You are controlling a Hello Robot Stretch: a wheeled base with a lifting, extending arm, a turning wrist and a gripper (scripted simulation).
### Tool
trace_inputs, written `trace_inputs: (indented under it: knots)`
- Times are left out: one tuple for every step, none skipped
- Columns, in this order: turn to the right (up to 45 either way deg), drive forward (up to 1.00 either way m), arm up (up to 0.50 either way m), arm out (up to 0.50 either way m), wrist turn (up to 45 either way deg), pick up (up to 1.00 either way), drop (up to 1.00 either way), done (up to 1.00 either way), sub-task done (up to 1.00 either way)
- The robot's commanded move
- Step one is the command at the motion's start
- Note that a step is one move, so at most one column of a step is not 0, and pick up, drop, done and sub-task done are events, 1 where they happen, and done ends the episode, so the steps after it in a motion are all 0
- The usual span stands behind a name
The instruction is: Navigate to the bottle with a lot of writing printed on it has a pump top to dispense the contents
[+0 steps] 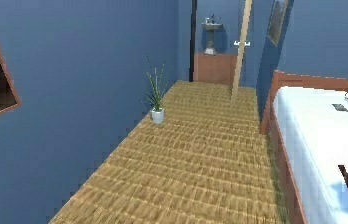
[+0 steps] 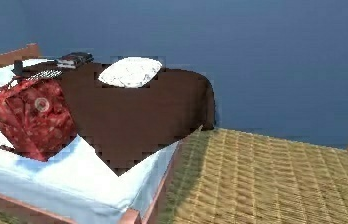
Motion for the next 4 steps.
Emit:
trace_inputs:
  knots:
    - [3.0,0.0,0.0,0.0,0.0,0.0,0.0,0.0,0.0]
    - [0.0,1.0,0.0,0.0,0.0,0.0,0.0,0.0,0.0]
    - [3.0,0.0,0.0,0.0,0.0,0.0,0.0,0.0,0.0]
    - [0.0,1.0,0.0,0.0,0.0,0.0,0.0,0.0,0.0]
